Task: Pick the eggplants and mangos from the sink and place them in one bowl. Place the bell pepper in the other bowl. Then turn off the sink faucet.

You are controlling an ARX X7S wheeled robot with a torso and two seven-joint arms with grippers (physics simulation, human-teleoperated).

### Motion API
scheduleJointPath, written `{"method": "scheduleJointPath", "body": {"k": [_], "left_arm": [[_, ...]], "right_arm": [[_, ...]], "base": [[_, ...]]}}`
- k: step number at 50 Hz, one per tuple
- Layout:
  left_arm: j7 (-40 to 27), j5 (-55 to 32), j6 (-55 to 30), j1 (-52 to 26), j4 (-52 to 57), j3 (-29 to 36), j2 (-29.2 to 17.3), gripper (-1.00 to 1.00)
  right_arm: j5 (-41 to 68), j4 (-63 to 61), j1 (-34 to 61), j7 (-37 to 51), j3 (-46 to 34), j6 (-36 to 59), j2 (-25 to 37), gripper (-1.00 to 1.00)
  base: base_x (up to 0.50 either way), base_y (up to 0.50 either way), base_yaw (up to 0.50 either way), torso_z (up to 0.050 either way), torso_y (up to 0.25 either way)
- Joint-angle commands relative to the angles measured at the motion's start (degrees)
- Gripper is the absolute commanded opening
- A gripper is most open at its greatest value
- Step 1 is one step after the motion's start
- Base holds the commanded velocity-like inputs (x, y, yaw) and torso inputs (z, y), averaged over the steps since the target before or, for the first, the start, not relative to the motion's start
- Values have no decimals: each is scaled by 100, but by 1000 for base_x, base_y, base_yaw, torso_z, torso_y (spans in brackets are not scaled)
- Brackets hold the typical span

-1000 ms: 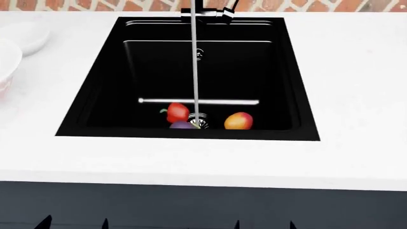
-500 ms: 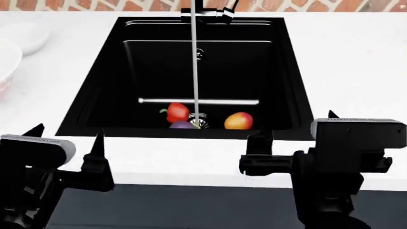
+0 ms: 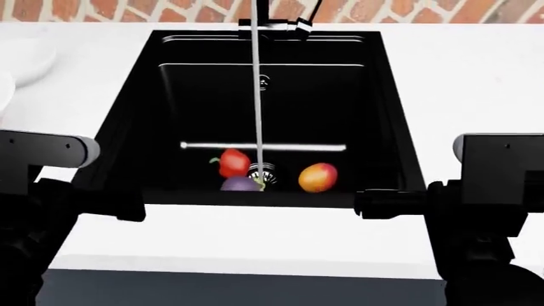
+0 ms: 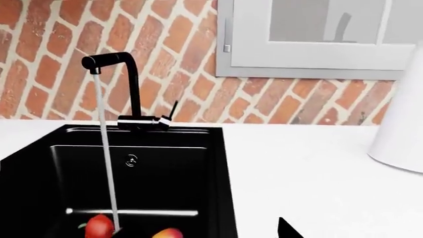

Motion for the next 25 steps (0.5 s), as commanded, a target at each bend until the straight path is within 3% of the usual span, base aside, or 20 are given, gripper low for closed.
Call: {"method": "scheduleJointPath", "body": {"k": [1,25], "left_arm": [[-51,-82,1,-57,-171,-129,37,100],[-97,-96,77,48,-186,-46,2,100]], "right_arm": [[7,40,-52,-81,34,-28,84,100],[16,29,-245,-146,-6,-153,155,100]], "base": [[422,-8,0,0,0],[469,-31,0,0,0]]}}
